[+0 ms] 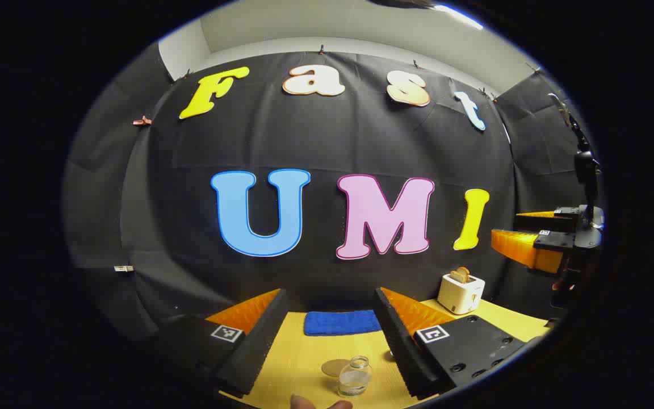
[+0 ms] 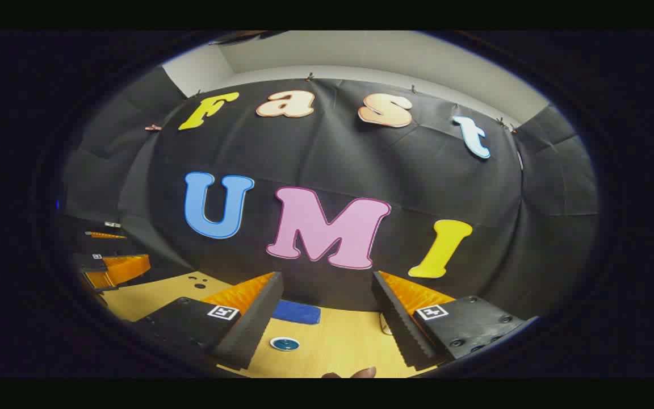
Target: Open the teacup lid with one hand, grasp the water bottle and pour water into the teacup with the other hand; after pouring, place the water bottle on the coaster and then close the teacup lid.
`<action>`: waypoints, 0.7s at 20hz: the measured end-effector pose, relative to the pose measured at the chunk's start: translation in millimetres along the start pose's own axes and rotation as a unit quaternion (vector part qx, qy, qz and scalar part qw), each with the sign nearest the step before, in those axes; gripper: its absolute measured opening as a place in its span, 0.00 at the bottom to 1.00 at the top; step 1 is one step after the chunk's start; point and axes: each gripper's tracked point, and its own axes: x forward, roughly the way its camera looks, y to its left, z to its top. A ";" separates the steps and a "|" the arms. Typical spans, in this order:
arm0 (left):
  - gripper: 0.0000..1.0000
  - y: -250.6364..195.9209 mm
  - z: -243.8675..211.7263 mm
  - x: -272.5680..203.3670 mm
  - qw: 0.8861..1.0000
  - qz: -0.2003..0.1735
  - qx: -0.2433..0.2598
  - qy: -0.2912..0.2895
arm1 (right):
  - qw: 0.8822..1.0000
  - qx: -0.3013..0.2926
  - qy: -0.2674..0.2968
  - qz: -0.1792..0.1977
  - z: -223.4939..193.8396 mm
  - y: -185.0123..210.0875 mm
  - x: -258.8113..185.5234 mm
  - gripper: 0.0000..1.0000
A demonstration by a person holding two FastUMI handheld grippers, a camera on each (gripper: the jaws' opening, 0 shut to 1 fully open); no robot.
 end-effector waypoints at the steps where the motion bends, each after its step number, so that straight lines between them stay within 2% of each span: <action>1: 0.95 0.1 1.0 -0.1 1.000 0.000 0.003 -0.001 | 1.000 0.001 0.000 0.003 0.2 0.1 -0.6 0.97; 14: 0.95 -2.8 1.5 -0.3 1.000 -0.003 0.014 0.005 | 1.000 0.001 0.001 0.029 -3.5 11.7 6.7 0.97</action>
